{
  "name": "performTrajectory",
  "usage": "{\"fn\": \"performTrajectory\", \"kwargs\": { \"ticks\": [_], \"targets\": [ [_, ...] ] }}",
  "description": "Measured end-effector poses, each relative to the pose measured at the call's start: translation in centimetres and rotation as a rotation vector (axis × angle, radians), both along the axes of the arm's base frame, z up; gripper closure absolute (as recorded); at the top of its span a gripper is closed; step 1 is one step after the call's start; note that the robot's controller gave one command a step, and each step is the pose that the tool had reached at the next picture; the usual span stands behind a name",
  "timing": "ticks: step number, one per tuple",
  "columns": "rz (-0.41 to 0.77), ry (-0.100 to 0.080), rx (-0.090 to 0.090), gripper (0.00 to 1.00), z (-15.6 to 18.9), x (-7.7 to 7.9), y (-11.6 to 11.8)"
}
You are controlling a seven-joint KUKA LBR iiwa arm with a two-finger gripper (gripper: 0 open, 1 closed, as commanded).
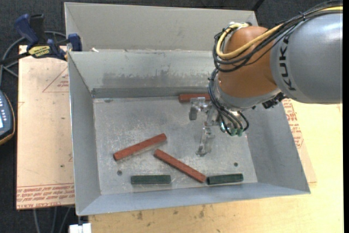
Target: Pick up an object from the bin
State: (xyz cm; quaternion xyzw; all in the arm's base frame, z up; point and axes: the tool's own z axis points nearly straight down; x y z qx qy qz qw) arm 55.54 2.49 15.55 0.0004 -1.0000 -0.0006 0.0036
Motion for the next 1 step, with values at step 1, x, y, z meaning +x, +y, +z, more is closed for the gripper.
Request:
{"fn": "performTrajectory", "kwargs": {
  "ticks": [1],
  "targets": [
    [-0.001,-0.008,0.0,1.0,0.41,0.19,-0.02]
  ]
}}
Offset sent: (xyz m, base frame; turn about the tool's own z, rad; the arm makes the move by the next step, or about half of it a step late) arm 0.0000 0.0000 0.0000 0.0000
